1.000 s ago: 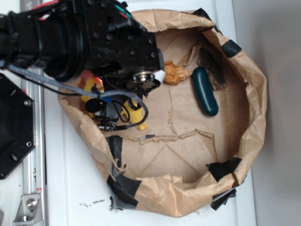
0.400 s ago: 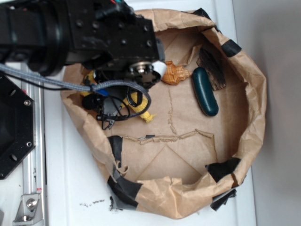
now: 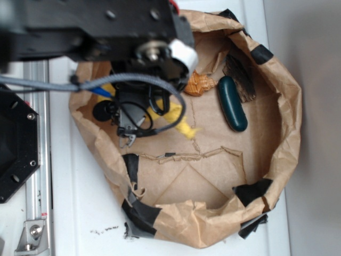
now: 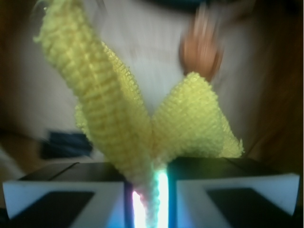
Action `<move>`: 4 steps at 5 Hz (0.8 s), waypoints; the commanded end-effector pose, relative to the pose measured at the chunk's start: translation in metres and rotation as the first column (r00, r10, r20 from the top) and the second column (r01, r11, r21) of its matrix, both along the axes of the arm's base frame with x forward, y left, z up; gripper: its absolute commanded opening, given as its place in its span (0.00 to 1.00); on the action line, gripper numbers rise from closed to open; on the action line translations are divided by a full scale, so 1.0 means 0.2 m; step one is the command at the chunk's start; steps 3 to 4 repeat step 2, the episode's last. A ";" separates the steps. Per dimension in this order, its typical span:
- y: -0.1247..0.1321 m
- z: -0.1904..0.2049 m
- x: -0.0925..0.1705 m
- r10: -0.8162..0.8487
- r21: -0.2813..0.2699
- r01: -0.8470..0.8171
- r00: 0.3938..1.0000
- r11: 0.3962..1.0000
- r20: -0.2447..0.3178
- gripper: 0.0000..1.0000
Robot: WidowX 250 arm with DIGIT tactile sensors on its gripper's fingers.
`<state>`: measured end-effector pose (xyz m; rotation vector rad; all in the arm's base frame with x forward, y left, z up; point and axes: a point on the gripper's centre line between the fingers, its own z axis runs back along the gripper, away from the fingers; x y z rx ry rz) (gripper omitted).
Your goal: Grab the yellow cloth.
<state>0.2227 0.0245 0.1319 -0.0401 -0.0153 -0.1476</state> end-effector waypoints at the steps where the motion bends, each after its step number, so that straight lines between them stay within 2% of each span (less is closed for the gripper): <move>1: -0.10 0.42 0.06 0.002 0.059 -0.022 0.950 0.998 0.311 0.00; 2: -0.08 0.38 0.12 0.020 0.049 -0.037 0.954 0.998 0.300 0.00; 4: -0.08 0.38 0.12 0.020 0.049 -0.037 0.954 0.998 0.300 0.00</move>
